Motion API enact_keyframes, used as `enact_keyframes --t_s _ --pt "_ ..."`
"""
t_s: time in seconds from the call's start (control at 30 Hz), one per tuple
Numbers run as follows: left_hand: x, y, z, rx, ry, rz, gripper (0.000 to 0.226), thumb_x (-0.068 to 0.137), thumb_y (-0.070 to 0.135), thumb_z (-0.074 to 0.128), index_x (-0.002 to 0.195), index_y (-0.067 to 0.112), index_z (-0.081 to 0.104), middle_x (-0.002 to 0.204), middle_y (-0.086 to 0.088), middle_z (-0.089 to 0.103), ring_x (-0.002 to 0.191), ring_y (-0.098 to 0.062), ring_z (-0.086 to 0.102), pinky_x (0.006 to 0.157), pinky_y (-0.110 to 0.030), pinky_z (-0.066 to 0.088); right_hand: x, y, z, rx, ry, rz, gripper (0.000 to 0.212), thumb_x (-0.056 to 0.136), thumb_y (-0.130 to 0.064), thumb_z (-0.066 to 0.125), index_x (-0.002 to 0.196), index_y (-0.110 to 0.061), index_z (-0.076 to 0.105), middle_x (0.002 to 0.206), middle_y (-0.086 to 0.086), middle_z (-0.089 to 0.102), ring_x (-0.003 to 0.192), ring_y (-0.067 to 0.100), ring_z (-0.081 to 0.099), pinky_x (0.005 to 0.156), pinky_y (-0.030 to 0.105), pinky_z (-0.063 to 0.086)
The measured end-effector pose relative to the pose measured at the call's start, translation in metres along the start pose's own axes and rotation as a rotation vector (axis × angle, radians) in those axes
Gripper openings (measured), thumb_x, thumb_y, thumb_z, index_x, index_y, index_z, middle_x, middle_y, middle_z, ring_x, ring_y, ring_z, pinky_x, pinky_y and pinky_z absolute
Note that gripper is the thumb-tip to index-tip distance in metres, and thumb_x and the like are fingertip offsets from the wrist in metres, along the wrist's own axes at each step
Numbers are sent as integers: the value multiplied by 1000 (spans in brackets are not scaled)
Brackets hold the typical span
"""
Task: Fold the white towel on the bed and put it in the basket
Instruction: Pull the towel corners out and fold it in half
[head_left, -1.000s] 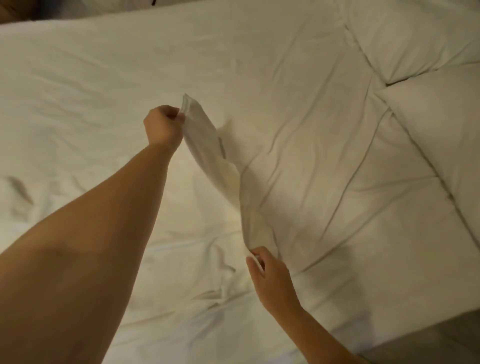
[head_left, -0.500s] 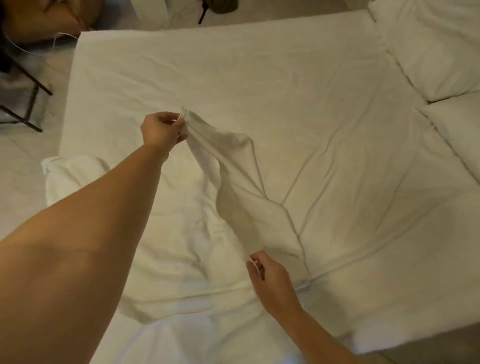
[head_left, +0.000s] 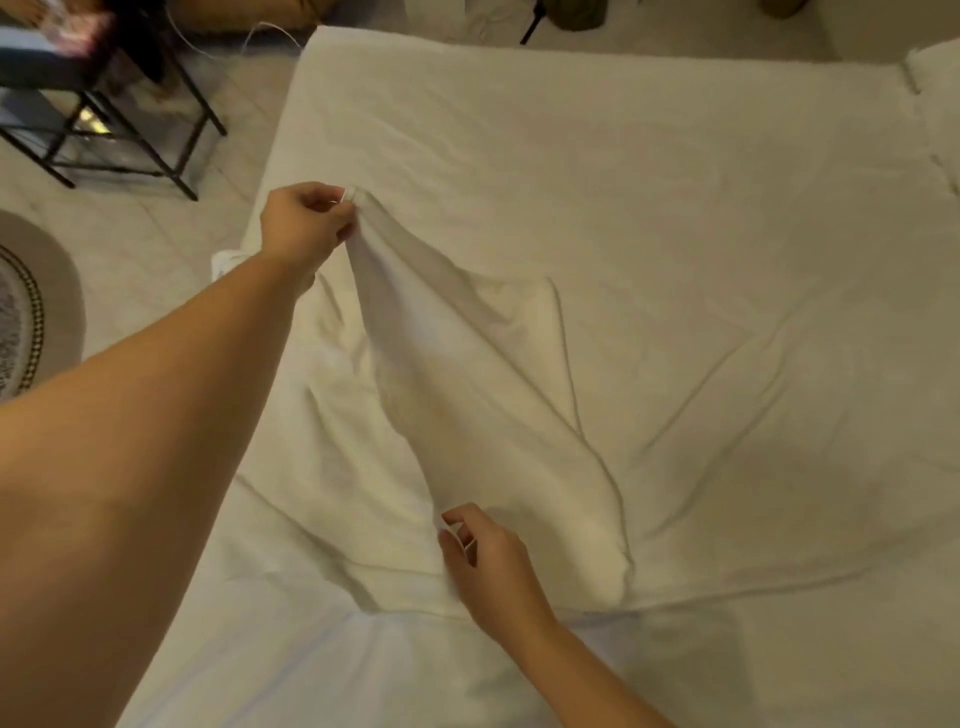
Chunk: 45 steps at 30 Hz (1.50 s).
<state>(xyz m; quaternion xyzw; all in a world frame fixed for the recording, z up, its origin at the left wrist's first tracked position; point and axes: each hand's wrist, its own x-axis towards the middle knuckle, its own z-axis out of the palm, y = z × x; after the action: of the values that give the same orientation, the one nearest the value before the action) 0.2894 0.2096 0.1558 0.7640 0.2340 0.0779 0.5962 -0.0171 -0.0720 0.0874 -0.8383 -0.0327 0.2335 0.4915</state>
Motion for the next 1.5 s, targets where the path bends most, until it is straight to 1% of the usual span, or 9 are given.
enact_keyframes --t_s 0.2,0.37,0.43,0.5,0.77,0.93,1.23,1.4,1.5 --pt "42 -43 -74 13 -15 -17 9 91 13 76 85 20 74 82 -1 70 82 -14 72 85 -29 62 26 -30 88 22 -54 30 10 98 -32 54 105 -31 61 74 0 64 64 16 57 65 34 50" --pt "77 -81 -130 -1 -25 -51 15 92 14 76 105 7 75 91 -7 72 87 -17 73 86 -29 62 53 -61 160 68 -65 59 12 98 -32 54 107 -31 62 74 -2 66 63 14 60 61 29 48" --pt "87 -93 -150 5 -22 -47 4 94 13 74 97 12 75 86 -4 70 85 -16 71 85 -28 62 64 -73 185 81 -73 69 12 98 -31 55 107 -29 62 75 -2 68 64 15 62 62 30 50" --pt "99 -103 -169 7 -13 -45 13 94 13 73 86 22 75 83 -1 70 84 -15 71 86 -29 62 74 -84 210 79 -85 64 13 98 -31 54 108 -29 61 76 -1 69 65 15 62 64 32 51" --pt "135 -133 -233 55 95 -57 19 96 17 71 84 32 72 86 3 70 90 -14 71 85 -26 62 101 -116 285 25 -161 40 19 97 -30 56 115 -29 60 80 0 69 71 16 61 70 33 51" --pt "152 -154 -261 69 168 -85 6 95 21 71 97 25 73 89 3 71 97 -19 73 87 -29 62 104 -124 315 0 -285 63 24 99 -33 51 124 -34 54 84 4 71 76 20 65 74 33 53" --pt "156 -193 -266 161 185 -151 7 90 20 71 93 25 74 79 3 68 75 -16 66 84 -40 64 111 -110 334 -108 -403 146 32 99 -30 51 130 -39 50 94 -1 70 86 21 66 85 37 56" --pt "145 -208 -262 201 117 -190 14 90 20 67 89 30 76 88 0 73 80 -17 68 88 -43 63 113 -98 341 -138 -455 207 41 95 -33 48 135 -42 45 102 -8 71 98 20 69 94 37 55" --pt "134 -210 -256 245 93 -190 18 92 22 66 105 25 78 98 -3 75 80 -16 66 87 -38 63 113 -96 336 -129 -439 193 39 96 -32 50 133 -41 48 103 -15 65 97 13 67 95 34 54"
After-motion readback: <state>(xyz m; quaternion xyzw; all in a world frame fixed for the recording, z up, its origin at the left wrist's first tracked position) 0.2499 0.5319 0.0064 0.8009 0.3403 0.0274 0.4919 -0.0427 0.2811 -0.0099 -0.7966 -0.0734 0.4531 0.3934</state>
